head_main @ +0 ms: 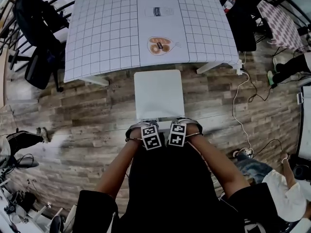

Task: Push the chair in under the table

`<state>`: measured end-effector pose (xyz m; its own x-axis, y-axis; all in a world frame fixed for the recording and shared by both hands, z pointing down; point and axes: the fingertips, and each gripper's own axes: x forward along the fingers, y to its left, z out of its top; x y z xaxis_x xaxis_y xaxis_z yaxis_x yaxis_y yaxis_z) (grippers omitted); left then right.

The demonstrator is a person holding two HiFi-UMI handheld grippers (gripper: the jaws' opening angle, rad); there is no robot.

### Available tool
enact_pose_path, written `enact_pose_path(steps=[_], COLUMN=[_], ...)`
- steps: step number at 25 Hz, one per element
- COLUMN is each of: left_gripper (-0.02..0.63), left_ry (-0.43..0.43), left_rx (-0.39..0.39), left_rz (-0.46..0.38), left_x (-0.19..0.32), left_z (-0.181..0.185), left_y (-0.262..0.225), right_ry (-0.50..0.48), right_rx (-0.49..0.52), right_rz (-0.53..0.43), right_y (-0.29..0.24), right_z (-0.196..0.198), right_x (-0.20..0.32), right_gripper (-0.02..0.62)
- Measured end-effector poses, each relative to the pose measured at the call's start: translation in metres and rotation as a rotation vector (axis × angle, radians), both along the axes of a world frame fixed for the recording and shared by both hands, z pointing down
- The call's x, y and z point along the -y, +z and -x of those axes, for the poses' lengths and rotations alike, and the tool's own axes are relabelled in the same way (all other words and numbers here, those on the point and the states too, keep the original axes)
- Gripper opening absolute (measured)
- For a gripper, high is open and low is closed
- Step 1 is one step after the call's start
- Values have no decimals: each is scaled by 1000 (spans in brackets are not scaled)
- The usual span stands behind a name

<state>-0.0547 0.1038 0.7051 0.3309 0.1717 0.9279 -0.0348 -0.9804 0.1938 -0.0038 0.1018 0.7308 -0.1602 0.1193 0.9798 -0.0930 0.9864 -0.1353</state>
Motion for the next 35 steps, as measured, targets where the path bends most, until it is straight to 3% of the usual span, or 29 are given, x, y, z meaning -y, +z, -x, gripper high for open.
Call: enact_pose_path(steps=[5, 10, 17, 35], left_gripper=[95, 98, 97, 97], left_ry=[28, 47, 40, -8], left_rx=[-1, -24, -1, 10], left_rz=[-19, -4, -15, 7], left_x=[26, 35, 75, 169], left_z=[7, 40, 1, -21], left_y=[1, -20, 3, -7], right_ry=[21, 34, 16, -67], right_rx=[4, -20, -10, 15], right_rz=[-8, -17, -38, -59], right_y=[1, -22, 3, -8], right_z=[7, 39, 0, -21], right_x=[25, 33, 74, 173], right_gripper=[91, 91, 89, 91])
